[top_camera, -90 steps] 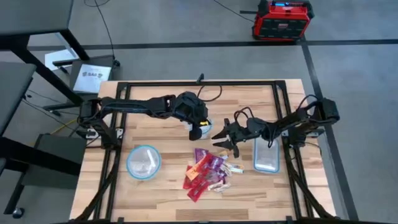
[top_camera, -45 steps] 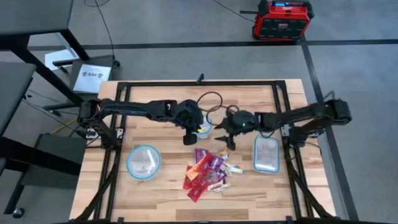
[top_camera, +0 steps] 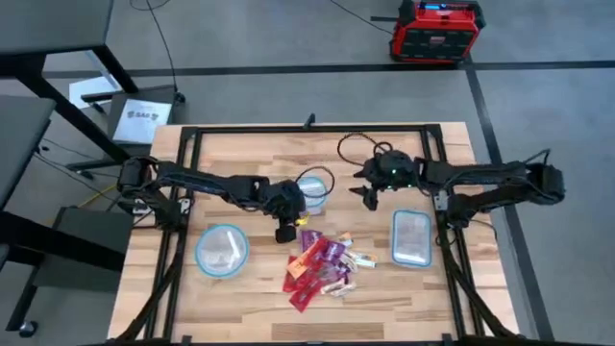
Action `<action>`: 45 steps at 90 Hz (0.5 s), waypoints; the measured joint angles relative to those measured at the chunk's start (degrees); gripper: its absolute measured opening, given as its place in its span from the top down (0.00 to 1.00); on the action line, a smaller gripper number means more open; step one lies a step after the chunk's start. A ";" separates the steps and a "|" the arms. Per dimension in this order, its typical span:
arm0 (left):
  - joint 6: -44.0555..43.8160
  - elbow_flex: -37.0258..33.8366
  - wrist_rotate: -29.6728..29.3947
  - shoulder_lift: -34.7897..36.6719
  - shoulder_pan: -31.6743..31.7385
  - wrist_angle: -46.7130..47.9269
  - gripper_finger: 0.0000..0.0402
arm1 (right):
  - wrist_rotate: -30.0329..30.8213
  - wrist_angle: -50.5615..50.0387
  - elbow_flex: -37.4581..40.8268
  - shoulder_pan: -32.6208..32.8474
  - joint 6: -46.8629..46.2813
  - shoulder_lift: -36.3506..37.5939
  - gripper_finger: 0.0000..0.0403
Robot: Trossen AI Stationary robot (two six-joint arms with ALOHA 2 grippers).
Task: Sort candy
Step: Open the small circular transparent bin
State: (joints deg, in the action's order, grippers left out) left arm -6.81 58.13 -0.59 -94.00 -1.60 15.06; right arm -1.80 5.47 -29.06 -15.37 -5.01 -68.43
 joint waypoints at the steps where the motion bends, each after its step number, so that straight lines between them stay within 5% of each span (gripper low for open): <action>1: -0.20 -0.43 0.02 0.00 -0.09 -0.29 1.00 | 0.00 1.23 0.34 0.11 -0.17 -0.48 0.42; 24: -4.37 -9.46 -5.82 0.00 0.60 -16.28 1.00 | 0.47 24.64 0.26 0.08 -1.26 -13.88 0.42; 45: -3.68 -10.78 -6.80 0.00 3.15 -20.22 1.00 | -6.96 26.59 -5.81 -1.23 -5.16 -21.98 0.42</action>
State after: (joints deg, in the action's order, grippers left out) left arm -10.49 47.35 -7.39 -94.00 1.55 -5.15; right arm -8.76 32.05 -34.87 -16.60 -10.17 -90.41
